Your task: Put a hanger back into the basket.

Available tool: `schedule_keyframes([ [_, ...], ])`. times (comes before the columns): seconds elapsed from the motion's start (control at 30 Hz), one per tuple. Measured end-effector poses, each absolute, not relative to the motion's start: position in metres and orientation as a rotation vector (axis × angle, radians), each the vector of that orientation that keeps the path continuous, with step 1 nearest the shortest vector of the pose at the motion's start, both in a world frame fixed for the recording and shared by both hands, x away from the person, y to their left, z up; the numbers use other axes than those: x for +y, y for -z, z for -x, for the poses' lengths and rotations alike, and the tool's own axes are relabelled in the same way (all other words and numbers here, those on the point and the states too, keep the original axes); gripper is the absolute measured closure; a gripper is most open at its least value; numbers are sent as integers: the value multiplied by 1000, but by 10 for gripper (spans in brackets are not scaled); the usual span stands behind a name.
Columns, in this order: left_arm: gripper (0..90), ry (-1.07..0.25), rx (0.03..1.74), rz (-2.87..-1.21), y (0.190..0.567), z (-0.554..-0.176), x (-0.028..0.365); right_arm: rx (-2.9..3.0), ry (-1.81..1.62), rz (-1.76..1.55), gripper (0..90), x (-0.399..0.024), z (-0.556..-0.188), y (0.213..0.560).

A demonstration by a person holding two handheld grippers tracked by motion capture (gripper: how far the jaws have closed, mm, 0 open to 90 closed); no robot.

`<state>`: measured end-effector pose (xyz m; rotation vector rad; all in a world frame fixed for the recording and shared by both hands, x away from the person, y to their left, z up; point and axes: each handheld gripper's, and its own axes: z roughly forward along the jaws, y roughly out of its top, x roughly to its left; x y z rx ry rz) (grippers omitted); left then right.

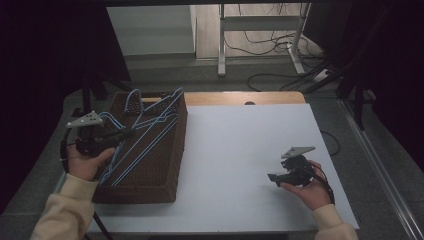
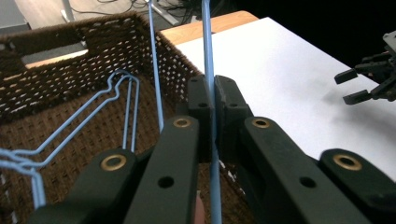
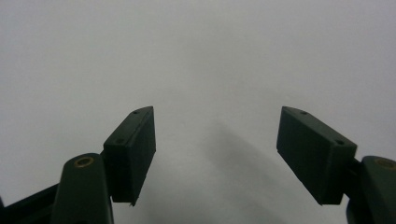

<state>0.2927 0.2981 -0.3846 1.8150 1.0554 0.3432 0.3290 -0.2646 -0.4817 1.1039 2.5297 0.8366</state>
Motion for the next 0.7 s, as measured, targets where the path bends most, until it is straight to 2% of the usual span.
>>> schedule_keyframes([
  [0.7, 864, -284, 1118, -1882, 426, -315, 308, 2536, -833, -1098, 283, -264, -329, 482],
])
